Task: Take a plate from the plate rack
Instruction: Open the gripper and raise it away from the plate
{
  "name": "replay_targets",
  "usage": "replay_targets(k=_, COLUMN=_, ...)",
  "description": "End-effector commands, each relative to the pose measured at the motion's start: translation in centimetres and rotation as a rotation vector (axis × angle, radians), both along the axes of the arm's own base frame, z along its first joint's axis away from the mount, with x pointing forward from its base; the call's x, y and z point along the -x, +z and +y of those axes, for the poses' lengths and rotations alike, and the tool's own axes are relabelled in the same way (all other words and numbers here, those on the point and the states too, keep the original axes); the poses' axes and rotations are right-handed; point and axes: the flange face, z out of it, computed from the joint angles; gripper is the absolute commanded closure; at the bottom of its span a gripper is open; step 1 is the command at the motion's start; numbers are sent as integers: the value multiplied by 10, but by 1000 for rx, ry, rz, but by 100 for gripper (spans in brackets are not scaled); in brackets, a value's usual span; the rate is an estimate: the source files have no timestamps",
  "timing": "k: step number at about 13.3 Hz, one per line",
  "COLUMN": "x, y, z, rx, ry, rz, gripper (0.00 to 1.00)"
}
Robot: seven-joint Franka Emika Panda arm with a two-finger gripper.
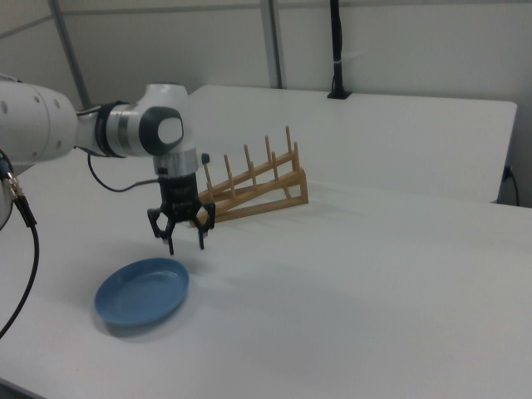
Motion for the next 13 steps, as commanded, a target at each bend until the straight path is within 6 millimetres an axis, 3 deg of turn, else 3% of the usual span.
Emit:
replay_targets(k=1, x=13, y=80, z=5, rx=85, ry=-291, rz=-176, gripper=0)
replay_targets(k=3, x=23, y=118, z=7, rx=104, ry=-472, rz=-254, gripper=0)
replay_targets(k=7, x=41, y=160, z=15, rx=137, ry=-819, rz=-344, gripper=0)
replay_targets(k=11, x=81, y=203, z=5, rx=129, ry=-889, rz=-378, gripper=0)
replay_targets(k=13, x=87, y=207, z=0, rx=136, ry=-899, rz=-368, gripper=0)
